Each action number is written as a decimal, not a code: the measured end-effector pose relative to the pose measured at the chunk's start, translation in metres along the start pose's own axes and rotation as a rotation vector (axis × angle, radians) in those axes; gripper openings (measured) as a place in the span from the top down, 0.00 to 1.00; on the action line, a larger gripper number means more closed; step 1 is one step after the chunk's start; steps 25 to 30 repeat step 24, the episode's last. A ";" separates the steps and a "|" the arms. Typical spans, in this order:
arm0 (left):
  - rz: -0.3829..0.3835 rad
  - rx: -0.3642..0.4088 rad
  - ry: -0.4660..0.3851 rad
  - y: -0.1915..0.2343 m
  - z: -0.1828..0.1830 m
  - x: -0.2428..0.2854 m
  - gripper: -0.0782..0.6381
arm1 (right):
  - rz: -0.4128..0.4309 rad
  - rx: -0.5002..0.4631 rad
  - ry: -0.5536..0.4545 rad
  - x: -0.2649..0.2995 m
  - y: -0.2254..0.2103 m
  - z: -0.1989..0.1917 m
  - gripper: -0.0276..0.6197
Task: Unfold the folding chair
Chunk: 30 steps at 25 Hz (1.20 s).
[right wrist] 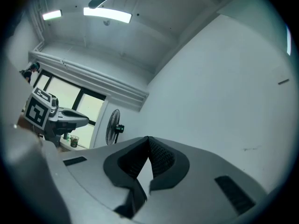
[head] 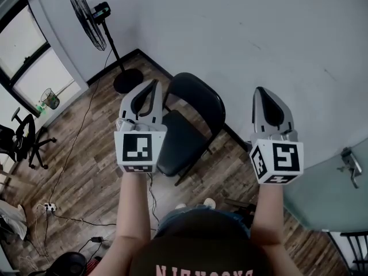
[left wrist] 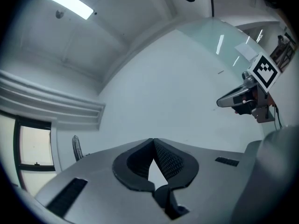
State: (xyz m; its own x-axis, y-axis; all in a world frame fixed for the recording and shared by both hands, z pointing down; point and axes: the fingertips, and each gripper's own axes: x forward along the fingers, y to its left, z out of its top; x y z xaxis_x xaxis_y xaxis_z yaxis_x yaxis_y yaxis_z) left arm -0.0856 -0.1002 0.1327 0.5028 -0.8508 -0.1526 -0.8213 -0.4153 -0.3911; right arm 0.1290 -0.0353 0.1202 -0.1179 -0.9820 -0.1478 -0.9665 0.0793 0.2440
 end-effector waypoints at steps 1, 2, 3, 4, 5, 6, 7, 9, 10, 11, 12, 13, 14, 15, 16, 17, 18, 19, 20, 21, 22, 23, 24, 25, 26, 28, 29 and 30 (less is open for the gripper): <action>0.016 0.004 -0.007 0.002 0.002 0.000 0.89 | -0.003 -0.010 0.005 0.000 -0.001 -0.001 0.96; 0.025 0.001 -0.016 0.004 0.004 0.000 0.89 | -0.004 -0.018 0.008 0.000 -0.001 -0.002 0.96; 0.029 -0.009 -0.026 0.005 0.006 0.000 0.89 | -0.004 -0.021 0.010 0.000 -0.002 -0.003 0.96; 0.030 -0.023 -0.038 0.006 0.009 0.001 0.89 | -0.006 -0.023 0.013 -0.001 -0.003 -0.003 0.96; 0.032 -0.036 -0.049 0.007 0.011 0.001 0.89 | -0.011 -0.024 0.015 -0.001 -0.004 -0.004 0.96; 0.036 -0.045 -0.057 0.008 0.013 0.002 0.89 | -0.015 -0.026 0.018 -0.001 -0.005 -0.005 0.96; 0.039 -0.049 -0.063 0.009 0.014 0.003 0.89 | -0.017 -0.029 0.020 -0.001 -0.005 -0.006 0.96; 0.042 -0.052 -0.070 0.010 0.017 0.004 0.89 | -0.020 -0.036 0.023 -0.001 -0.004 -0.007 0.96; 0.040 -0.056 -0.073 0.010 0.018 0.004 0.89 | -0.020 -0.043 0.024 0.000 -0.004 -0.007 0.96; 0.037 -0.059 -0.076 0.010 0.019 0.005 0.89 | -0.021 -0.049 0.025 0.000 -0.004 -0.007 0.96; 0.034 -0.059 -0.077 0.010 0.019 0.005 0.89 | -0.022 -0.053 0.026 -0.001 -0.004 -0.007 0.96; 0.030 -0.054 -0.075 0.009 0.019 0.006 0.89 | -0.025 -0.056 0.028 -0.001 -0.004 -0.007 0.96; 0.026 -0.046 -0.072 0.009 0.019 0.007 0.89 | -0.027 -0.059 0.030 -0.001 -0.004 -0.007 0.96; 0.023 -0.037 -0.068 0.008 0.019 0.008 0.89 | -0.027 -0.060 0.030 -0.001 -0.004 -0.006 0.96; 0.021 -0.031 -0.067 0.008 0.019 0.008 0.89 | -0.027 -0.059 0.028 0.000 -0.004 -0.006 0.96; 0.020 -0.030 -0.068 0.008 0.020 0.009 0.89 | -0.026 -0.056 0.026 0.000 -0.005 -0.005 0.96; 0.020 -0.031 -0.070 0.007 0.020 0.009 0.89 | -0.025 -0.054 0.022 0.000 -0.005 -0.005 0.96; 0.019 -0.034 -0.074 0.007 0.021 0.008 0.89 | -0.025 -0.053 0.019 -0.001 -0.006 -0.004 0.96; 0.017 -0.037 -0.078 0.007 0.022 0.008 0.89 | -0.026 -0.052 0.018 -0.001 -0.006 -0.004 0.96; 0.013 -0.039 -0.082 0.007 0.023 0.008 0.89 | -0.028 -0.051 0.016 -0.001 -0.007 -0.003 0.96; 0.010 -0.041 -0.085 0.006 0.023 0.009 0.89 | -0.029 -0.050 0.014 -0.002 -0.008 -0.003 0.96; 0.007 -0.043 -0.089 0.006 0.024 0.009 0.89 | -0.030 -0.049 0.012 -0.002 -0.009 -0.003 0.96; 0.004 -0.044 -0.092 0.005 0.024 0.009 0.89 | -0.031 -0.048 0.010 -0.002 -0.009 -0.003 0.96; 0.004 -0.044 -0.092 0.005 0.024 0.009 0.89 | -0.031 -0.048 0.010 -0.002 -0.009 -0.003 0.96; 0.004 -0.044 -0.092 0.005 0.024 0.009 0.89 | -0.031 -0.048 0.010 -0.002 -0.009 -0.003 0.96; 0.004 -0.044 -0.092 0.005 0.024 0.009 0.89 | -0.031 -0.048 0.010 -0.002 -0.009 -0.003 0.96; 0.004 -0.044 -0.092 0.005 0.024 0.009 0.89 | -0.031 -0.048 0.010 -0.002 -0.009 -0.003 0.96; 0.004 -0.044 -0.092 0.005 0.024 0.009 0.89 | -0.031 -0.048 0.010 -0.002 -0.009 -0.003 0.96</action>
